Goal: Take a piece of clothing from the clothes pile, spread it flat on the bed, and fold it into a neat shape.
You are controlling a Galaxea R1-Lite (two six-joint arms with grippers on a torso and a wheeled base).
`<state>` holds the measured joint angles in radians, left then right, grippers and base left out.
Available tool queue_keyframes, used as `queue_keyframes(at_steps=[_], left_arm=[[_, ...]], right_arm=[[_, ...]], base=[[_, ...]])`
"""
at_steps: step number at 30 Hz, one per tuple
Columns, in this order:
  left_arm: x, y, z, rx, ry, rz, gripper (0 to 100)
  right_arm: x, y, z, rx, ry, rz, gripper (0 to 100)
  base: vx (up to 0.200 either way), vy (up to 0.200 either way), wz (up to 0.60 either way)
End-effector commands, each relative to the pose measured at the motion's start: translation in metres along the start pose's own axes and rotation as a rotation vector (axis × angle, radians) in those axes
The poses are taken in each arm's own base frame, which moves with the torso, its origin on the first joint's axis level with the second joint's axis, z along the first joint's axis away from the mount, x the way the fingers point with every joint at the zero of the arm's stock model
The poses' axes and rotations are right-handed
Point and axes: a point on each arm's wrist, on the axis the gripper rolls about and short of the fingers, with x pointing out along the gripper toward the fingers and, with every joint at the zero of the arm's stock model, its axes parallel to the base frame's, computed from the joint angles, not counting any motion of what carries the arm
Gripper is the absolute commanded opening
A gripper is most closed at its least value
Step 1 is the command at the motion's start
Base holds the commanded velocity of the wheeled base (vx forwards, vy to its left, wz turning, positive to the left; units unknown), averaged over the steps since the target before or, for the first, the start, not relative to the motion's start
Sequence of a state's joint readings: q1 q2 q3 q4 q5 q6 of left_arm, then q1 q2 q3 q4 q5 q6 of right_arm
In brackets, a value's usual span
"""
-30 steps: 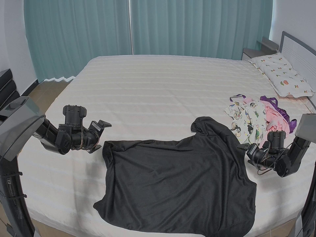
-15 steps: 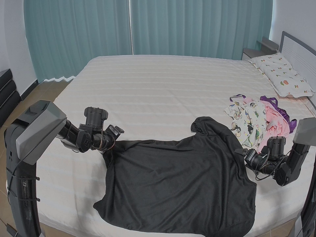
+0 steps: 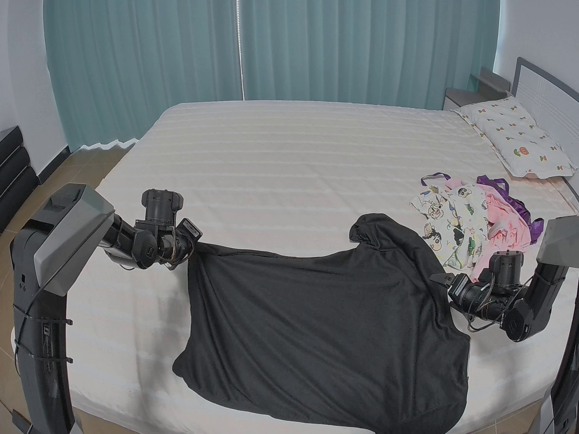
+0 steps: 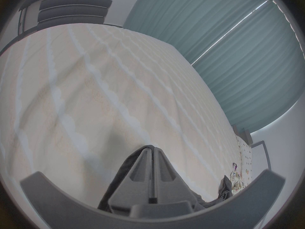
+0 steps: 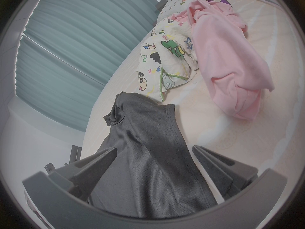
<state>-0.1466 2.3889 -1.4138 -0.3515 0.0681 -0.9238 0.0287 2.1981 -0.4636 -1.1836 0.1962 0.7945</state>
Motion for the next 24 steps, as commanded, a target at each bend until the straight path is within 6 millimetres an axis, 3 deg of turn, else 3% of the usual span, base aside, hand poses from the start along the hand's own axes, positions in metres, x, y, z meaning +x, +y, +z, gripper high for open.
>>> queue_keyframes(at_steps=[1, 7, 12, 18, 19, 24], left_arm=[[0.012, 0.012, 0.029, -0.037, -0.06, 0.015, 0], [0.023, 0.022, 0.033, -0.046, -0.061, 0.042, 0], [0.025, 0.028, 0.056, -0.078, -0.112, 0.038, 0], [0.026, 0.034, 0.057, -0.085, -0.092, 0.06, 0], [0.026, 0.034, 0.057, -0.087, -0.087, 0.061, 100], [0.023, 0.034, 0.057, -0.092, -0.074, 0.062, 100]], right_arm=[[0.0, 0.0, 0.0, 0.0, -0.001, 0.002, 100], [0.001, 0.002, 0.001, -0.004, -0.022, 0.023, 100], [0.006, 0.0, 0.002, -0.007, -0.077, 0.02, 100], [0.007, 0.003, -0.002, -0.012, -0.066, 0.026, 100], [0.006, 0.002, -0.003, -0.011, -0.062, 0.024, 100], [0.005, 0.004, -0.006, 0.018, -0.052, 0.028, 100]], base=[[0.0, 0.0, 0.0], [0.0, 0.0, 0.0], [0.0, 0.0, 0.0], [0.0, 0.0, 0.0], [0.0, 0.0, 0.0], [0.0, 0.0, 0.0]])
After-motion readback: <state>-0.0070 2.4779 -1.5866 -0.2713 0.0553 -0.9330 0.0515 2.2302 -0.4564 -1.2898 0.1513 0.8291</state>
